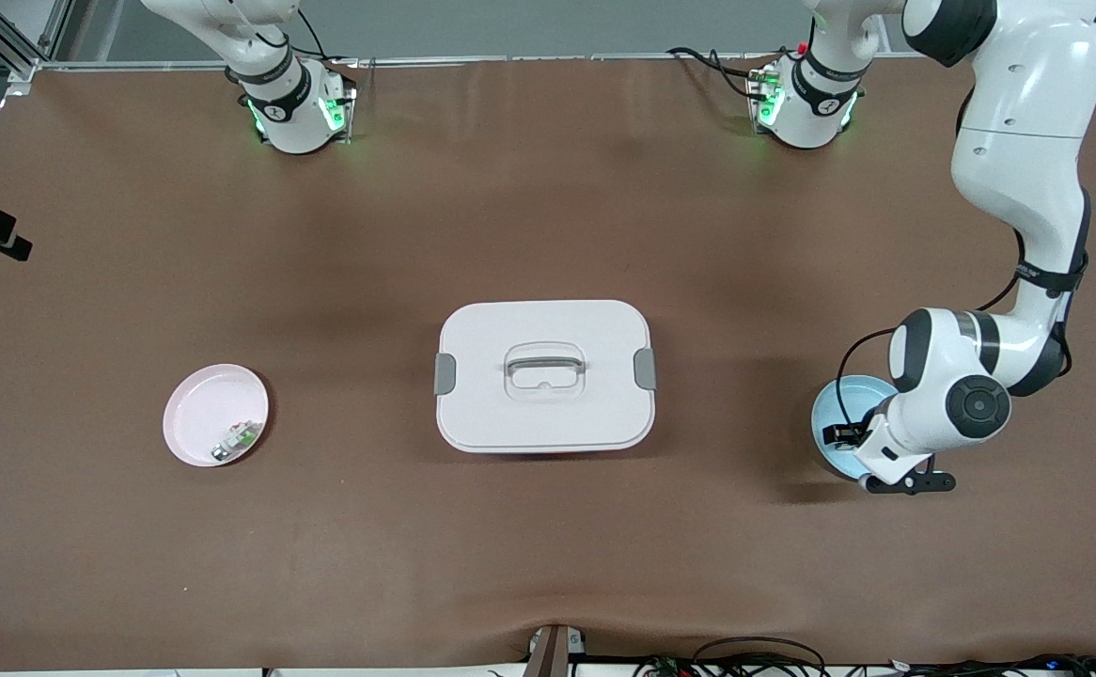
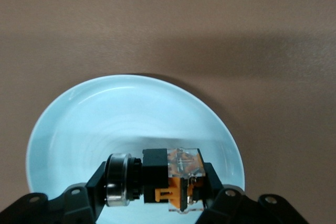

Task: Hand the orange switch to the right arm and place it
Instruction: 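Lift the switch with the left gripper and carry it over the white box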

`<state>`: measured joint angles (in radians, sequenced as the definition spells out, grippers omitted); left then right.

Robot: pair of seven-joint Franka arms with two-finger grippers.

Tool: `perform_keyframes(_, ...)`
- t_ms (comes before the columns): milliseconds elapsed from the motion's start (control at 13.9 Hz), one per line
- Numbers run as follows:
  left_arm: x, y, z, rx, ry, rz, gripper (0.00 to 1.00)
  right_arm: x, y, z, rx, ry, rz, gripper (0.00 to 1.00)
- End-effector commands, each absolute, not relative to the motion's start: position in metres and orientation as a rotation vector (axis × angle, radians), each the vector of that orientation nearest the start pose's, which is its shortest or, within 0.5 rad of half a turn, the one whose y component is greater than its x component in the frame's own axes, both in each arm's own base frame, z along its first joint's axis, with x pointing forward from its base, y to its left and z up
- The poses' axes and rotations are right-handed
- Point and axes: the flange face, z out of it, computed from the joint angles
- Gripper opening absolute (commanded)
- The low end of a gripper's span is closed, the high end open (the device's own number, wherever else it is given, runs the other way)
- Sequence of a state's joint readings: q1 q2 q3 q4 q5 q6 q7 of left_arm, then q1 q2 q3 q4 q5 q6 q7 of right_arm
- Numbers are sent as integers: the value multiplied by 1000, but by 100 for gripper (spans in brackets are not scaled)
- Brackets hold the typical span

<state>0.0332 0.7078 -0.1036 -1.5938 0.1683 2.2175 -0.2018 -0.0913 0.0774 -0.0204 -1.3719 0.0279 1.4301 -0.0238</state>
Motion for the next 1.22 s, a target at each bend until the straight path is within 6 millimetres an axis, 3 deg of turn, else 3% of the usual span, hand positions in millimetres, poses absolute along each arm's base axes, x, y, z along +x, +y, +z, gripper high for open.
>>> perform_keyframes(0,679,-32,275,-3043,-156,149,32,556,-58,666,-3107,122,16,100)
perform_keyframes(504,664,-52,392,-3276,-460,147,32,555,-65,667,-3096,141,14,100)
perform_keyframes(720,653,-71,442,-3319,-739,183,32,554,-70,667,-3094,157,13,100)
perform_keyframes(937,649,-122,475,-3300,-1115,256,32,554,-79,666,-3088,184,10,100)
perform_keyframes(1153,638,-184,498,-3264,-1276,327,32,552,-91,664,-3081,219,23,100)
